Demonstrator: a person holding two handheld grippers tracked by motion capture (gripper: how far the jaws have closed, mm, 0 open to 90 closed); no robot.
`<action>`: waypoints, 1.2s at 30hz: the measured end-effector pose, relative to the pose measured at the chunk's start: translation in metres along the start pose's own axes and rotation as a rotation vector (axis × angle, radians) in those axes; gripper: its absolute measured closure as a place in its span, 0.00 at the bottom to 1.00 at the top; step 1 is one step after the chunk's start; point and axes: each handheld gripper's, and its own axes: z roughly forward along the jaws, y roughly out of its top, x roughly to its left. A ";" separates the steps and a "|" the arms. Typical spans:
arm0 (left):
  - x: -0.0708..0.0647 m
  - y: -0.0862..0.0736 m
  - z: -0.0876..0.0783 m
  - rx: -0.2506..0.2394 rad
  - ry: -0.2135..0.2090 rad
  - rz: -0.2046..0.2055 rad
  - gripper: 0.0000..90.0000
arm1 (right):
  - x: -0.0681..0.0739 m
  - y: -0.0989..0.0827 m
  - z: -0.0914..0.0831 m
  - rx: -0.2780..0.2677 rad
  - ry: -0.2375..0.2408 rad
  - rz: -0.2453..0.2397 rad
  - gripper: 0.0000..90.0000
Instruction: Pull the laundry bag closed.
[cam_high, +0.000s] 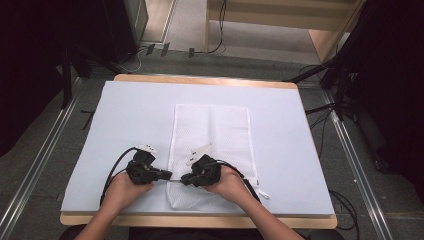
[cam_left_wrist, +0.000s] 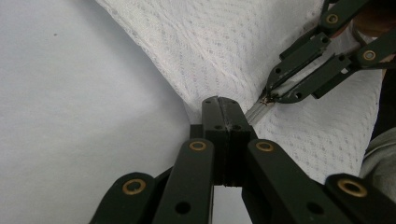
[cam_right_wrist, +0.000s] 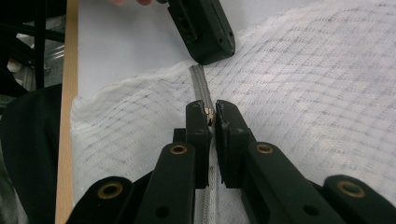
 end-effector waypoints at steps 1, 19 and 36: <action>0.000 0.000 0.000 0.001 0.001 0.005 1.00 | -0.001 0.001 0.000 0.003 0.014 0.009 0.95; -0.007 0.005 -0.003 -0.008 0.002 0.013 1.00 | 0.004 -0.006 -0.001 -0.016 -0.057 -0.046 0.93; -0.011 0.001 0.005 0.030 -0.010 0.015 1.00 | 0.003 -0.001 -0.006 -0.012 -0.042 -0.036 0.99</action>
